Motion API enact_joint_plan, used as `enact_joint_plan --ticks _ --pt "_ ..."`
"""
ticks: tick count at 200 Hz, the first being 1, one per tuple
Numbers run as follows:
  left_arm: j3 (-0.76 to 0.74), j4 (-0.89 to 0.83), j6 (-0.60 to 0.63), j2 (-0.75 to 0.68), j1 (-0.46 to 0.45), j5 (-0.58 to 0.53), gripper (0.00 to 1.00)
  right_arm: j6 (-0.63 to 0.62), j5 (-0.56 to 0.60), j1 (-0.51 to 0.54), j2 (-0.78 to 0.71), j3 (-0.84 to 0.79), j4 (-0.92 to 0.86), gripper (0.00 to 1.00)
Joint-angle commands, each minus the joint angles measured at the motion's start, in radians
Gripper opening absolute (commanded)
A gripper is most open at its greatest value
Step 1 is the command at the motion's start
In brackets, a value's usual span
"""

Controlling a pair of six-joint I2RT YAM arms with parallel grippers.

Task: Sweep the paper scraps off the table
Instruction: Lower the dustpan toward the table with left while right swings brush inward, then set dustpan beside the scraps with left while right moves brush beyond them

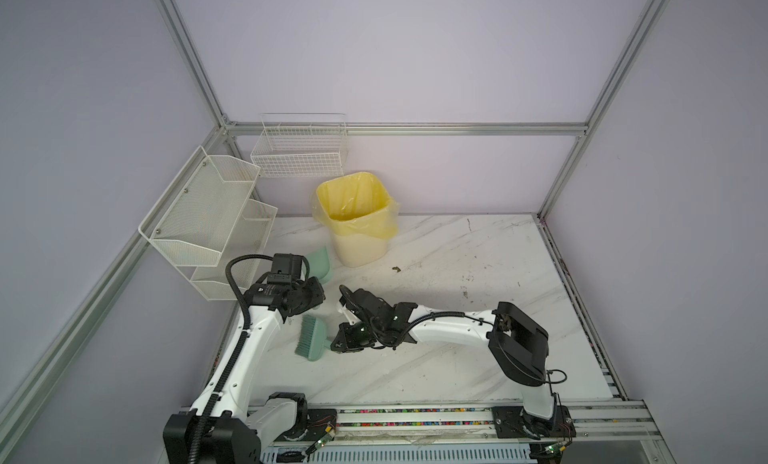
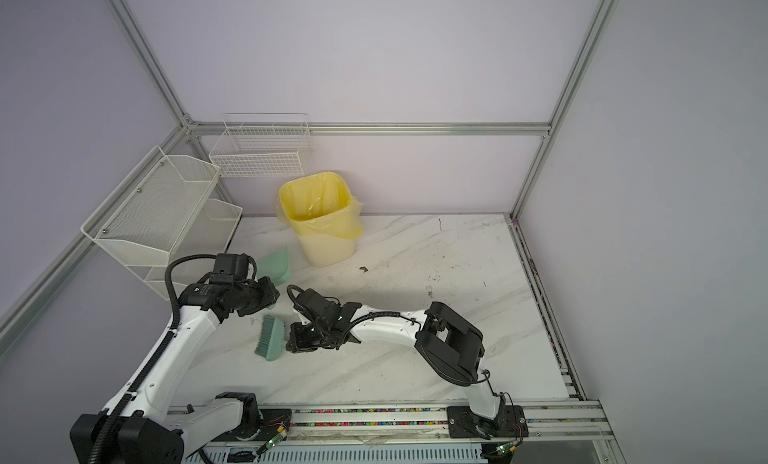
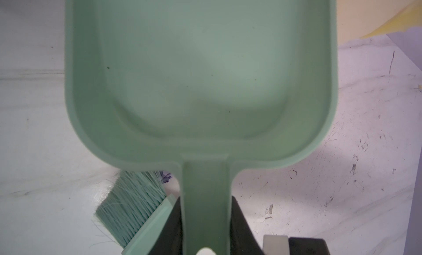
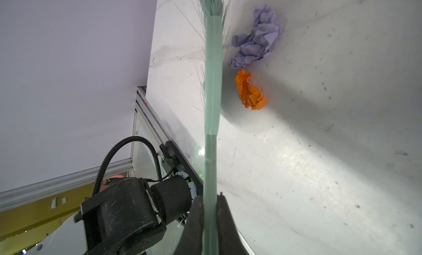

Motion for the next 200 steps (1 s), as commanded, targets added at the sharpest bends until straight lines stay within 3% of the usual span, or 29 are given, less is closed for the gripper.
enact_joint_plan --ticks 1,47,73,94,127,161,200 --pt "0.085 0.003 0.043 -0.010 0.006 0.065 0.16 -0.009 -0.016 -0.053 -0.015 -0.049 -0.037 0.00" --pt "0.062 0.009 0.011 -0.009 0.005 0.136 0.16 -0.095 -0.002 -0.162 -0.141 -0.211 -0.126 0.00" --pt "0.068 0.020 -0.012 -0.013 -0.026 0.162 0.16 -0.151 0.059 -0.269 -0.297 -0.353 -0.219 0.00" --pt "0.068 0.035 -0.037 -0.006 -0.097 0.099 0.16 -0.217 0.050 -0.388 -0.430 -0.455 -0.306 0.00" --pt "0.040 0.146 -0.136 0.056 -0.297 0.033 0.16 -0.415 0.163 -0.588 -0.607 -0.417 -0.586 0.00" --pt "0.082 0.173 -0.150 0.163 -0.405 0.000 0.16 -0.403 0.105 -0.597 -0.679 -0.376 -0.618 0.00" --pt "0.108 0.175 -0.137 0.189 -0.479 -0.044 0.16 -0.371 0.095 -0.603 -0.728 -0.313 -0.618 0.00"
